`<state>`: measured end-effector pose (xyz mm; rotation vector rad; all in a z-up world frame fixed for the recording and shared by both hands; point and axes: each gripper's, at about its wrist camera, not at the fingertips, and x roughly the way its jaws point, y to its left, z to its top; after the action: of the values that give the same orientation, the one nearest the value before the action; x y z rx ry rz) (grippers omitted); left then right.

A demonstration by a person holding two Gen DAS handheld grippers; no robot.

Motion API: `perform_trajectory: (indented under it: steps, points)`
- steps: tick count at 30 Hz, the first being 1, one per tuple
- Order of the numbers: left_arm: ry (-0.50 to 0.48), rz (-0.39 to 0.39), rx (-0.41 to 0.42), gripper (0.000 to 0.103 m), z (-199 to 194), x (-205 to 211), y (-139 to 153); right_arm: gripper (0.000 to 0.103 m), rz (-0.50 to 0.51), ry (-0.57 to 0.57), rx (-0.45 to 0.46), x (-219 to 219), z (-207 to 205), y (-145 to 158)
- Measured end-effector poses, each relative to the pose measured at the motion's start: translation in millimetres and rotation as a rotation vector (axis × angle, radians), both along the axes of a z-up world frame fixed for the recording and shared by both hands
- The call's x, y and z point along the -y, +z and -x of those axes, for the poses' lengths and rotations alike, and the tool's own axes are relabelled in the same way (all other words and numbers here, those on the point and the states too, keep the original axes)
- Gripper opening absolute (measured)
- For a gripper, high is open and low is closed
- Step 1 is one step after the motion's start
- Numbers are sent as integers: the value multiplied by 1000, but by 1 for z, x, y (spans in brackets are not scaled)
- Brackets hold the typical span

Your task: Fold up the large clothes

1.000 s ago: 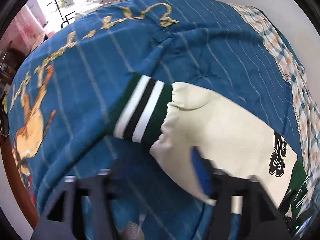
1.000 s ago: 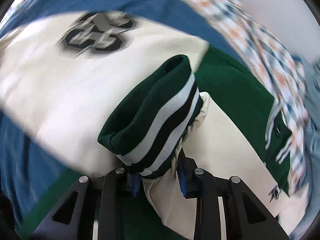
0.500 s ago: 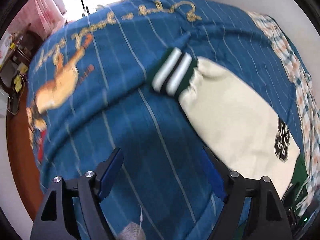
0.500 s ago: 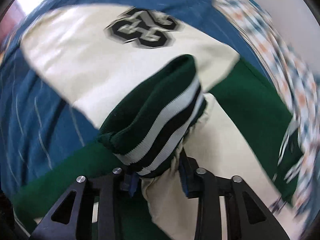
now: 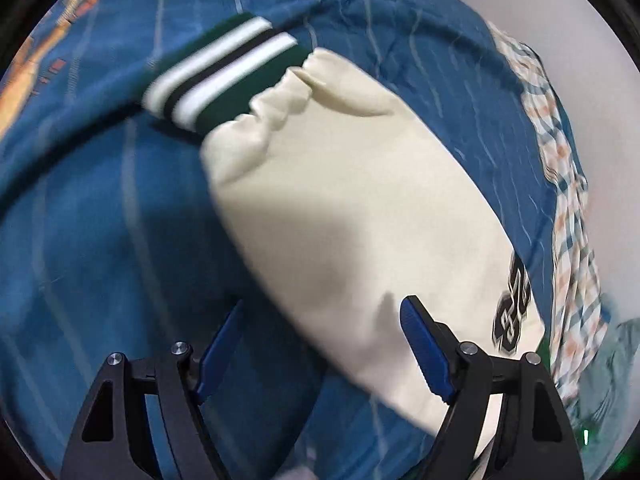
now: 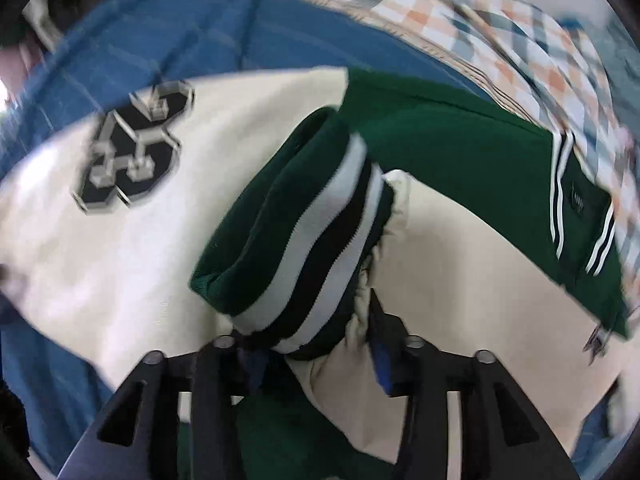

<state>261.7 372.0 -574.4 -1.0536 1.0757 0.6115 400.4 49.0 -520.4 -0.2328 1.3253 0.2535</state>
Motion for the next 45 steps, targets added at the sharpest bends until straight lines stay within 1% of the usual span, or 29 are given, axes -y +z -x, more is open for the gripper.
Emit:
perform_trajectory:
  steps: [1,2,5,6,7,8,9,10,11,13,14,15,16,18,19,20,23,25,26,27,29,32,35,38,39,40,42,44,45]
  points:
    - [25,12,-1,78,-4,-6,-5,72,-79,-38,-8,13,4,9]
    - [50,19,-6,78,-6,-11,-9,74,-168,-85,-27,28,10,17]
    - [160,25,3,78,-11,-29,-11,75,-371,-218,-74,66,27,29]
    - [178,8,4,78,-15,-33,-8,75,-415,-283,-91,81,37,30]
    - [180,-14,-5,78,-21,-36,-4,75,-417,-326,-95,91,43,29]
    - [169,-49,-23,74,-29,-39,1,76,-409,-367,-94,98,52,29]
    - [150,-85,-39,52,-35,-40,6,76,-386,-414,-88,108,62,29]
    - [116,-131,-66,14,-42,-40,12,78,-350,-446,-80,114,68,28]
    - [52,-190,-89,6,-53,-39,22,79,-308,-473,-71,118,73,28]
    - [-22,-287,-115,2,-65,-33,42,80,-181,-539,-59,128,74,22]
    - [-73,-366,-121,2,-71,-27,59,86,-125,-559,-42,130,78,22]
    - [-105,-417,-110,2,-73,-21,73,89,-76,-572,-29,134,77,21]
    - [-130,-460,-99,2,-75,-15,87,91,0,-594,-10,139,78,21]
    - [-183,-561,-80,2,-77,3,119,91,88,-628,11,145,79,22]
    - [-207,-605,-66,2,-78,12,135,91,113,-641,17,148,77,23]
    - [-231,-649,-44,2,-80,23,152,91,124,-651,19,150,76,23]
    - [-291,-732,5,1,-79,45,188,92,128,-678,27,165,74,30]
    - [-351,-789,50,1,-87,70,215,92,101,-695,24,173,70,32]
    - [-376,-808,66,1,-94,79,223,92,83,-706,19,178,69,33]
    - [-421,-839,95,1,-100,94,236,92,74,-717,18,178,65,34]
    - [-497,-868,155,1,-105,128,255,92,50,-741,20,187,66,38]
    - [-620,-857,243,1,-117,183,271,92,46,-781,22,216,78,45]
    - [-763,-771,315,1,-134,256,269,92,54,-824,25,244,93,47]
    - [-908,-638,360,1,-140,339,253,92,52,-879,10,281,114,44]
    - [-971,-582,371,1,-140,376,244,92,51,-901,4,293,122,43]
    - [-1010,-546,380,1,-137,400,239,92,53,-921,0,306,131,42]
    - [-1115,-477,395,1,-130,471,225,92,81,-952,-8,329,147,40]
    - [-1197,-418,390,1,-121,521,207,92,129,-975,-14,350,164,39]
    - [-1242,-373,371,2,-115,552,192,92,148,-983,-12,365,175,38]
